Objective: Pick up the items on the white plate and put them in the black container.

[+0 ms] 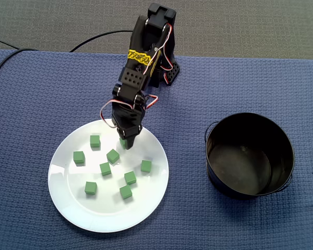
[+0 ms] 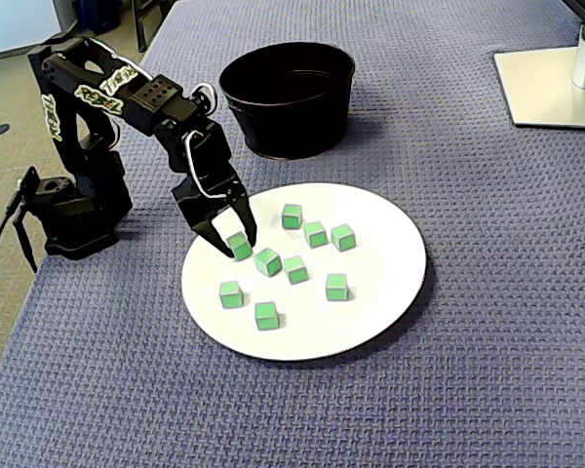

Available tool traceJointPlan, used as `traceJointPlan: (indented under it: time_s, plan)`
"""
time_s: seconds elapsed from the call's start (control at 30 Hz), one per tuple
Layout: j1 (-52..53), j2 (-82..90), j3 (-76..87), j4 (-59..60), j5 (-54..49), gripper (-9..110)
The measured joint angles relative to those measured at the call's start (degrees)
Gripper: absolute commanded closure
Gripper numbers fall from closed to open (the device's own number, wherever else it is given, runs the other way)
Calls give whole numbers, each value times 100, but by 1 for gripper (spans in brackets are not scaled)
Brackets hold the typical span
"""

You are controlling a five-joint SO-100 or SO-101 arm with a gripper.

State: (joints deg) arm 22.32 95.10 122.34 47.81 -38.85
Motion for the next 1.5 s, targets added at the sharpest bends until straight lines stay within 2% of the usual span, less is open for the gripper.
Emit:
traceJointPlan:
  time_s: [0.13,0.33,0.57,0.73,0.9,1.13,1.37,1.5]
  plan:
    - [79,888,-519,694,0,101]
    - [-703,2215,-1696,984,396,102]
    - [-2628,2637,-2971,457,993,102]
    - [-4096,1828,-4052,448,1081,102]
    - [-4966,431,-4729,448,1151,102]
    - [-5396,-1626,-4983,624,1274,101]
    - [-5616,-2461,-4676,729,984,101]
    - [-5713,-2540,-4474,729,747,91]
